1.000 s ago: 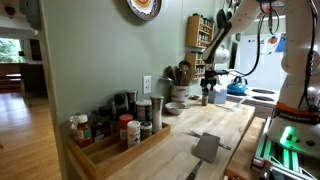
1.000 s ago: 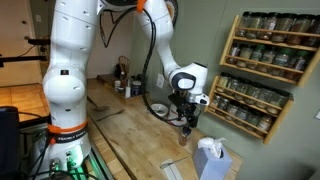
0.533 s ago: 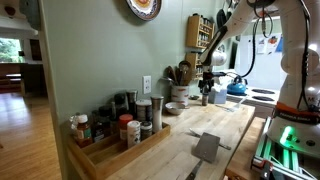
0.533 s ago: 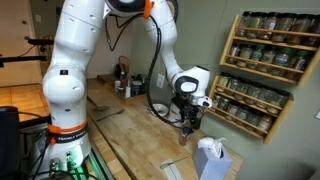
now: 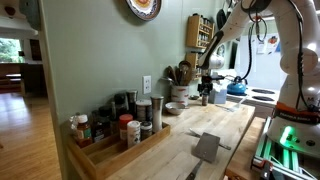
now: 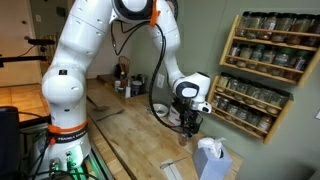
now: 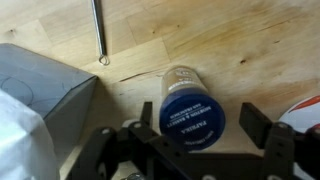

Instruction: Pick up the spice bottle with a blue lid from the kitchen counter and put it in the wooden storage tray

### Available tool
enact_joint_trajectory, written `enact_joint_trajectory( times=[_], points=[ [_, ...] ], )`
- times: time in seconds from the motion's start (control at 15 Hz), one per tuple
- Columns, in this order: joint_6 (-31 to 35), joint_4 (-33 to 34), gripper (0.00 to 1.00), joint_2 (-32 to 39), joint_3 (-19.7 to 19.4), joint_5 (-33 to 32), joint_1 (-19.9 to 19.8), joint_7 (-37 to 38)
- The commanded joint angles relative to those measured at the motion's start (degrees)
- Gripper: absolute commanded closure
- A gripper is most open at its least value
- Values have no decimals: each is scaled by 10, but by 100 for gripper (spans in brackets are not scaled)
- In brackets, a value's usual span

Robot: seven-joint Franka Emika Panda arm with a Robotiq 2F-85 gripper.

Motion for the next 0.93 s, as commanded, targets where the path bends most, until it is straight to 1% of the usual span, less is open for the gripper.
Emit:
enact_joint_trajectory(
  times=[0.0,0.07,0.27,0.4,0.53,0.67,0.8,0.87],
  points=[
    [6,14,42,23,14,11,-18,-9],
    [5,15,51,24,16,15,-21,-9],
    [6,10,71,21,19,19,-26,-9],
    [7,-5,71,6,23,24,-30,-18],
    [19,-41,71,-23,25,18,-28,-31],
    [43,-97,71,-64,18,-3,-14,-29],
    [90,-169,71,-120,11,-30,4,-22],
    [116,-198,71,-143,6,-55,15,-12]
  ],
)
